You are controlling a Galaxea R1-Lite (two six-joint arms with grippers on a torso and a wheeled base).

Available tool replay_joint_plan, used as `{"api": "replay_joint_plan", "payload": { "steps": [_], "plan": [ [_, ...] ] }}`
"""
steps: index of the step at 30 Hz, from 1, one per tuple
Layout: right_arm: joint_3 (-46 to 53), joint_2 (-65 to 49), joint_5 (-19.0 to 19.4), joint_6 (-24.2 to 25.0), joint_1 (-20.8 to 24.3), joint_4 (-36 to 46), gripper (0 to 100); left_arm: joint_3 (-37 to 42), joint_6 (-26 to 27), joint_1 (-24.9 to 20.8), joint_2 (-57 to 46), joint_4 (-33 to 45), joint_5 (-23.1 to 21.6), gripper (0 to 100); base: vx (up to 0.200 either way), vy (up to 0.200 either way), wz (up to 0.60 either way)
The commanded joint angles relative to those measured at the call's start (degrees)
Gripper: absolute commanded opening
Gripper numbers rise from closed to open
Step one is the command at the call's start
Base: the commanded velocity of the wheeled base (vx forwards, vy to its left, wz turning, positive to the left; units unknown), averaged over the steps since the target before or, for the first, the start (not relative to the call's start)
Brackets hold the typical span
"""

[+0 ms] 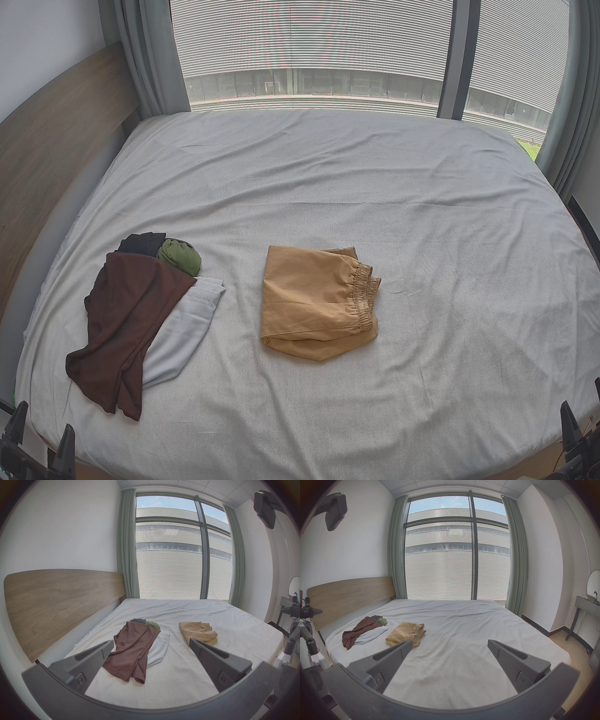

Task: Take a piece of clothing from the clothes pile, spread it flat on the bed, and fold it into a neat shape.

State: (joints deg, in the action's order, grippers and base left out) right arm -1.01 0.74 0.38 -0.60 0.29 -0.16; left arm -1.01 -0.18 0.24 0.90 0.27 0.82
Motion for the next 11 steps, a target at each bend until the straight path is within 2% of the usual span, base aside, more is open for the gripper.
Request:
{"api": "replay_joint_plan", "payload": {
  "steps": [1, 11],
  "plan": [
    [1.01, -0.74, -0.03, 0.25, -0.03, 0.07, 100, 1.01, -0.17, 0.02, -0.55, 0.0, 0.06, 100, 0.0, 0.0, 0.0],
    [1.01, -0.74, 0.06, -0.02, -0.03, 0.07, 100, 1.01, 0.09, 0.02, -0.55, 0.0, 0.06, 100, 0.0, 0.0, 0.0]
  ]
}}
